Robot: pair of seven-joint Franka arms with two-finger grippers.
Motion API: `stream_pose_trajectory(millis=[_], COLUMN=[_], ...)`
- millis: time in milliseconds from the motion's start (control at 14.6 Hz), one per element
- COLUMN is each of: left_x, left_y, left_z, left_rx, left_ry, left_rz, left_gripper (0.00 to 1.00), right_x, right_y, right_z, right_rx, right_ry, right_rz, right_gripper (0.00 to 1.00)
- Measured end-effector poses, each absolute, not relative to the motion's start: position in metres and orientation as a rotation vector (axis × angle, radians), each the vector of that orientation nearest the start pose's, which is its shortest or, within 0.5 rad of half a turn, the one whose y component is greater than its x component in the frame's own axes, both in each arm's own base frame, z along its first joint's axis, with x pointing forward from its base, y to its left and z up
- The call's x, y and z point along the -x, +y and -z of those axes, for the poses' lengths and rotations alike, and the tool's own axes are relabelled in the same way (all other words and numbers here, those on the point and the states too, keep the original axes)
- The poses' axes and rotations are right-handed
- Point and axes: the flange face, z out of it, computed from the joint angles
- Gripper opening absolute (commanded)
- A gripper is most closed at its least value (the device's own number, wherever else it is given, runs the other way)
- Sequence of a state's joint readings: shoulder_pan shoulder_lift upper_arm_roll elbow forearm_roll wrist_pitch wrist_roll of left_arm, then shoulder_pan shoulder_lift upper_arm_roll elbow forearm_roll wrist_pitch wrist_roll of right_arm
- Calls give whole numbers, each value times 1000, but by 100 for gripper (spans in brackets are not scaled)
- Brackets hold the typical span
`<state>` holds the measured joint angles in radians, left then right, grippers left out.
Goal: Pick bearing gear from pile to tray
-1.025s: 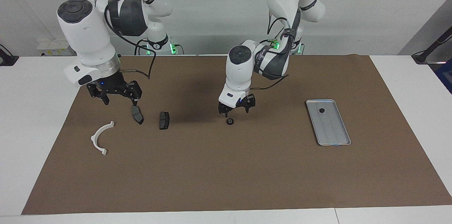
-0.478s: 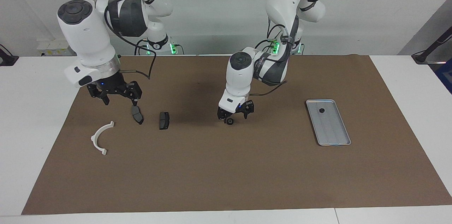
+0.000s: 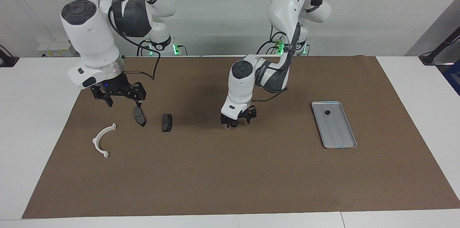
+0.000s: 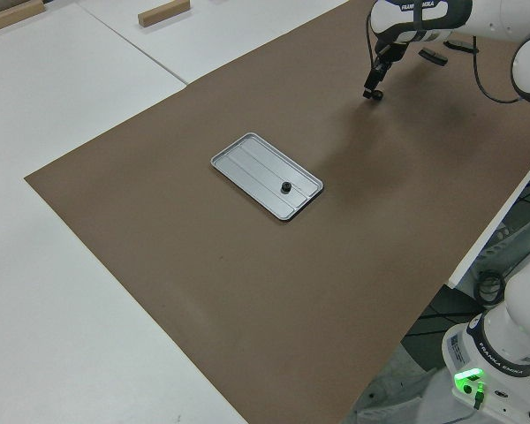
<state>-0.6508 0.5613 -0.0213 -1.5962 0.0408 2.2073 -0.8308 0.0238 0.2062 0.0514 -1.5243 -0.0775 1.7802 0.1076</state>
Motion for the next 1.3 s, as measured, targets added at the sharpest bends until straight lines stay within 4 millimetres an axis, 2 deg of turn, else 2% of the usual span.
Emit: stream_pose_trajectory(millis=[410,752,1025,1094,1299], left_x=[-531,-526,-530,-530,-532], left_y=[-433,-437,-438,-439,-439], left_z=[-287,-286,-289,-289,-293], left_rx=[3140,3142,3154,3155,3160], left_ry=[-191,-174,-161,-161,-163], left_rz=[54,57,107,110,121], left_gripper=[97,96,91,87,51], right_x=[-623,-589,-573,-570,-556], right_y=[34,34,30,30,28], right_z=[-555,-577,-587,-589,-594], right_rx=[3203,3164,3164,3164,3168], right_ry=[-45,-44,-51,-50,-45], right_rz=[104,117,87,75,-9], right_gripper=[100,100,100,100,100])
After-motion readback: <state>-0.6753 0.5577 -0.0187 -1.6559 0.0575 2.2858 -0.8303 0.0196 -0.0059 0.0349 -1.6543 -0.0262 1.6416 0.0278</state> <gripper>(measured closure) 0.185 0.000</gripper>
